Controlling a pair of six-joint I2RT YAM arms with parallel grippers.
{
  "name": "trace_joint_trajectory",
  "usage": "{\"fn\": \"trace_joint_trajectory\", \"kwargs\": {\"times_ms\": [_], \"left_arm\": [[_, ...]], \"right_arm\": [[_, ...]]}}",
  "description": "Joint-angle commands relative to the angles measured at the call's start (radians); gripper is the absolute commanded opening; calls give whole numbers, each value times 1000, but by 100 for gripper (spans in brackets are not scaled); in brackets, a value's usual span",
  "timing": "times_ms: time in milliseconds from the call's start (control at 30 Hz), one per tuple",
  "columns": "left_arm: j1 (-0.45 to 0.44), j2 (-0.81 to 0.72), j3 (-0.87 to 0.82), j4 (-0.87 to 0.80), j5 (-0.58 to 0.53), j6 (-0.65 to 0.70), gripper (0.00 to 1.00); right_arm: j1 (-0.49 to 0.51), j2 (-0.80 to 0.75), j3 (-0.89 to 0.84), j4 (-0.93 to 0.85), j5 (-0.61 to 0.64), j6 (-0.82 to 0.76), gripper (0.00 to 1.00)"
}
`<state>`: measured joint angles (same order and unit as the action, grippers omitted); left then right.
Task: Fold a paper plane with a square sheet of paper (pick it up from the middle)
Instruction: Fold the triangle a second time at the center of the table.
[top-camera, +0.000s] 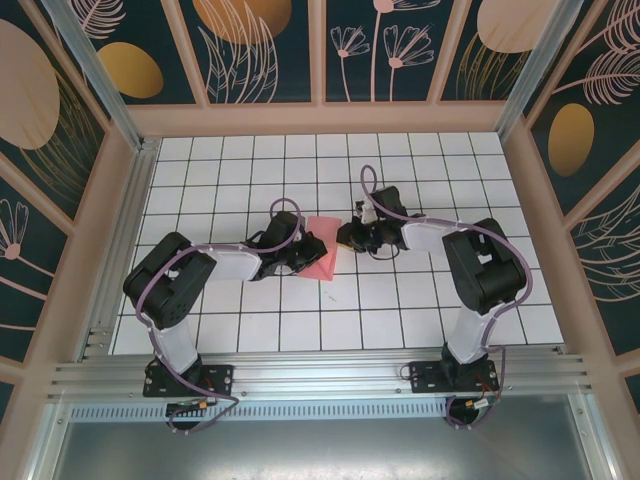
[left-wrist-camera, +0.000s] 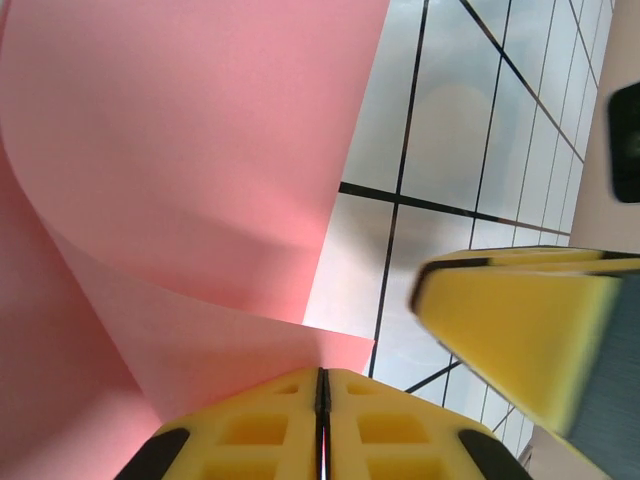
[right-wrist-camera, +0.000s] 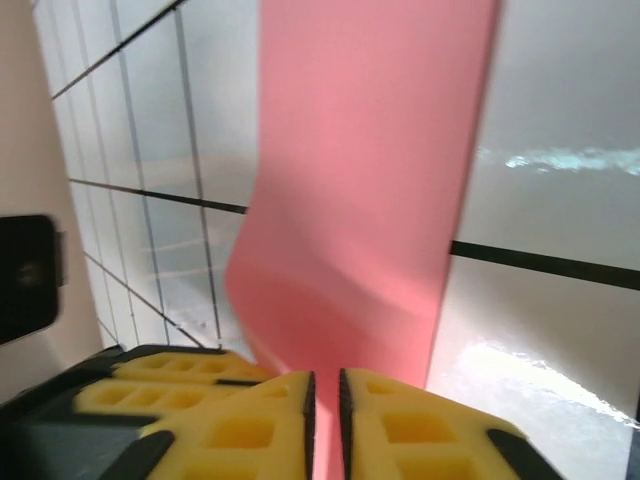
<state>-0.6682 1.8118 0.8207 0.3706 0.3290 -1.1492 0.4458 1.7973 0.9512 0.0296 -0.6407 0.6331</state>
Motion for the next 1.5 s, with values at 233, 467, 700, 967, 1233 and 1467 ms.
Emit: {"fn": "trace_joint_trajectory", "kwargs": {"times_ms": [233, 467, 700, 967, 1233, 1467], "left_arm": [[-4, 16, -4, 25, -9, 2, 6], [-4, 12, -3, 16, -10, 9, 0], [-3, 3, -5, 10, -13, 13, 0], [-4, -3, -8, 10, -12, 14, 0], [-4, -23, -11, -2, -20, 14, 0], [-3, -78, -13, -59, -55, 38, 7]], "right_arm": [[25, 21, 9, -3, -50, -52, 29], [36, 54, 26, -47, -17, -72, 29], [42, 74, 32, -31, -49, -72, 30], [45, 86, 26, 15, -91, -59, 23], [44, 81, 22, 33, -78, -48, 6], [44, 73, 39, -41, 28, -113, 0]]}}
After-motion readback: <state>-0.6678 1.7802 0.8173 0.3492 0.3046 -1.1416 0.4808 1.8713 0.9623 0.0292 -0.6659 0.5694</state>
